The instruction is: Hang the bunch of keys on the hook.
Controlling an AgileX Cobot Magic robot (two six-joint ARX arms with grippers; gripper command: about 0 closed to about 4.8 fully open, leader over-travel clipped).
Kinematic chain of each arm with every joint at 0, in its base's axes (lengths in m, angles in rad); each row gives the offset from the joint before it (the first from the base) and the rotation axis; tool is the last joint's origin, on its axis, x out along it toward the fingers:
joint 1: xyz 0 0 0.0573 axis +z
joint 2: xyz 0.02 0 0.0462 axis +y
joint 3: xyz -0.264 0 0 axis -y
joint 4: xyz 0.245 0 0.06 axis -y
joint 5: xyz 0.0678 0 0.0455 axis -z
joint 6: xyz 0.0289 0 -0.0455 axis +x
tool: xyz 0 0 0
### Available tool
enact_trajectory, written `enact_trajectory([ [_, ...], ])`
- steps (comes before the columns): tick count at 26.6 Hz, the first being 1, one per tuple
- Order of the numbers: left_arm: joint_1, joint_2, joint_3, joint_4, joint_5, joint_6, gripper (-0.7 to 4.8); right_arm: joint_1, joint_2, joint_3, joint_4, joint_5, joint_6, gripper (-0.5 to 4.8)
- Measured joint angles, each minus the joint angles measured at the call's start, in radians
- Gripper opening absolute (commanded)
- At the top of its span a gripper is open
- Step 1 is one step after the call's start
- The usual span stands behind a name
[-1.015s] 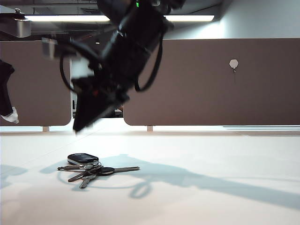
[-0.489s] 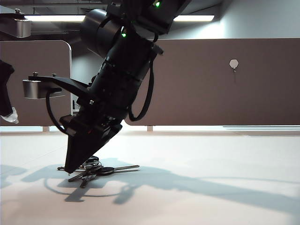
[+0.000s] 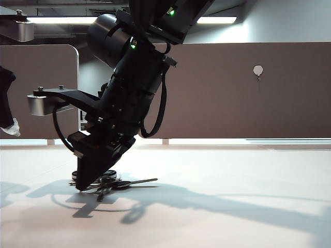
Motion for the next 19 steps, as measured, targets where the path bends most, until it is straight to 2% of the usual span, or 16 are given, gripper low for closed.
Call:
enact_trajectory([
  [11,0.0,0.0,0.0,0.0,-0.002,0.0,4.67,-0.018,0.009,0.061,-0.013,0.023,0.003,1.65],
  [13,0.0,0.0,0.0,0.0,-0.003,0.0,4.67,-0.025,0.015,0.061,-0.023,0.01,0.003,1.44],
  [19,0.0,0.0,0.0,-0.008,-0.003,0.0,4.67,-0.036,0.032,0.062,-0.063,-0.011,0.01,1.44],
])
